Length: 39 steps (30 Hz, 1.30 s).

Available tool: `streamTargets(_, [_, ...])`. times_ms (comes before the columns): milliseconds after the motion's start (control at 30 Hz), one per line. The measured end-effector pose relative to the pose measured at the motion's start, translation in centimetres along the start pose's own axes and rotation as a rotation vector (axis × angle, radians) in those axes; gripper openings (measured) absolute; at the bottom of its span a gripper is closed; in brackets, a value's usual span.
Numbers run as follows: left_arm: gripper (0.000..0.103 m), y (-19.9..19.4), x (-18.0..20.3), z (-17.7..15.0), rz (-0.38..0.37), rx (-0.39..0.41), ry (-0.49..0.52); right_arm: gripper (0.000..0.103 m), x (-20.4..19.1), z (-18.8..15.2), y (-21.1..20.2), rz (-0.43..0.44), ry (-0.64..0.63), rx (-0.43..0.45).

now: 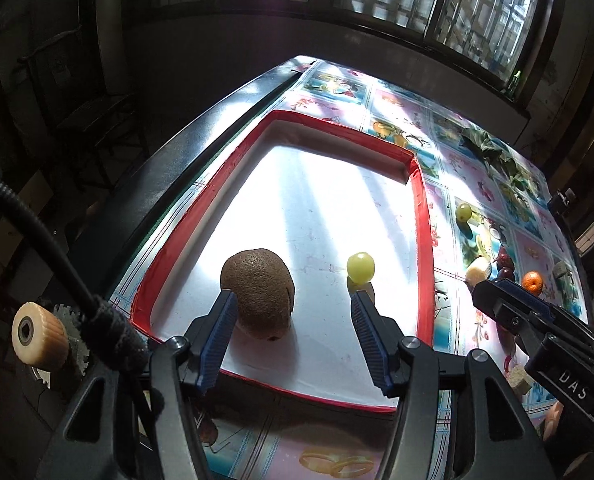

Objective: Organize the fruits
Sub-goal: 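Open left tool to drop the kiwi while right tool releases the grape in tray, then move left tool toward a mandarin while right tool approaches a dark red plum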

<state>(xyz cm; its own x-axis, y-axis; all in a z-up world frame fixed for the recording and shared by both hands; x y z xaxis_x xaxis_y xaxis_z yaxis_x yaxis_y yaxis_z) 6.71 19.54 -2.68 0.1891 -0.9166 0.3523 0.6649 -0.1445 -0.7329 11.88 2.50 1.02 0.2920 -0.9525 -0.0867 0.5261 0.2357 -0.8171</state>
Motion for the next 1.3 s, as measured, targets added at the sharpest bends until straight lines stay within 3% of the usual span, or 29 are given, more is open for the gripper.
streamTargets(167, [0.061,-0.5,2.4,-1.2,-0.046,-0.01,0.006,0.055,4.3,-1.6,-2.0,-0.071,0.066,0.023])
streamTargets(600, [0.066,-0.3,9.8,-4.4,-0.129,-0.061,0.121,0.055,14.0,-5.9,-4.1,-0.194,0.232,-0.001])
streamTargets(1300, [0.066,1.5,13.8,-7.3,-0.124,-0.147,0.197,0.057,19.2,-8.8,-4.5,-0.235,0.309,-0.019])
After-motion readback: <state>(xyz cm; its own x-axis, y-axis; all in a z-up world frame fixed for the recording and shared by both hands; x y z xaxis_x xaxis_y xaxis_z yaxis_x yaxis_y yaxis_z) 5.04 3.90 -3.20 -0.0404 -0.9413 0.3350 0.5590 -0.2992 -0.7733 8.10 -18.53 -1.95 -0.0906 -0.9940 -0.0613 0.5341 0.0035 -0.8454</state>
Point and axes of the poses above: each gripper's, at about its wrist camera, not at the fingertips, and y roughly the way its jaws point, x to its right, z to its top, the point moved 2 cm from there along y, roughly the way its jaws point, and after that the axes turned 15 degrees about -z, right-handed, at the moved point
